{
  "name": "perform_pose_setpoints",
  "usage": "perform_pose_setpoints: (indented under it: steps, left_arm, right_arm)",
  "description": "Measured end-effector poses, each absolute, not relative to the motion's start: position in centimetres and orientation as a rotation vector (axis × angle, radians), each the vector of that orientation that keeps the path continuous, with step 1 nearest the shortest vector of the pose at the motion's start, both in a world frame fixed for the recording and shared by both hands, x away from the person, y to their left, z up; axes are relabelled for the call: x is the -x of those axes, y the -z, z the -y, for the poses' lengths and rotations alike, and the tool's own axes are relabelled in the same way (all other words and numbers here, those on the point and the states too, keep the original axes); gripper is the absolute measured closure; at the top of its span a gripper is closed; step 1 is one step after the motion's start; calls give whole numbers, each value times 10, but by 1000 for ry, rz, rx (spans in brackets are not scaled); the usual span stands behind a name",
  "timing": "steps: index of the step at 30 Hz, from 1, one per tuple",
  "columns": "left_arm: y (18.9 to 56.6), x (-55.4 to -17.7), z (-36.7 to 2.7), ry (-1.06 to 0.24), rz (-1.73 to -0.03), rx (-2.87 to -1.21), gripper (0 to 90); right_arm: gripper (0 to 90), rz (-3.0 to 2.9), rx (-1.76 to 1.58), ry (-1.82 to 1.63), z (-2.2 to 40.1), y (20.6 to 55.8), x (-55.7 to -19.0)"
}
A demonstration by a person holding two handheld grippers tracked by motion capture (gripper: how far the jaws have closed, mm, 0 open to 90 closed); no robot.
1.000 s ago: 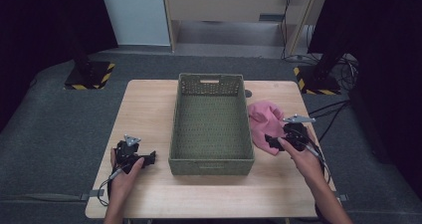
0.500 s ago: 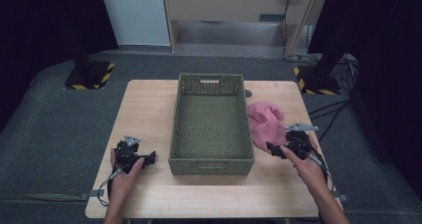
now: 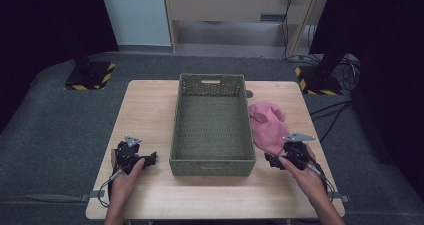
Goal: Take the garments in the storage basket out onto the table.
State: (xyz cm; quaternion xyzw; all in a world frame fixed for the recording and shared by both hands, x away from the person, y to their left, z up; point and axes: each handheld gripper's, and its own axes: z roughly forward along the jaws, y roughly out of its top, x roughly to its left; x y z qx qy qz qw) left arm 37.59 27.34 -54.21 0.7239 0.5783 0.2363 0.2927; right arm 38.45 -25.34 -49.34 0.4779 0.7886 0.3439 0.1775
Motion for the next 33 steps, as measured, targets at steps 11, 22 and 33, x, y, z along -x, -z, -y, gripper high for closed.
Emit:
perform_pose_setpoints:
  steps: [11,22,33]
  left_arm:
    - [542,-376,-273,-630,-1541,-1929,0]
    - [542,-376,-273,-630,-1541,-1928,0]
    - [542,-376,-273,-630,-1541,-1928,0]
  right_arm:
    - [44,-2287,-1332,-966,242,508,-373]
    - [45,-2317,-1350,-969,238,524,-365]
    - [6,-2305,-1301,-972,228,540,-360]
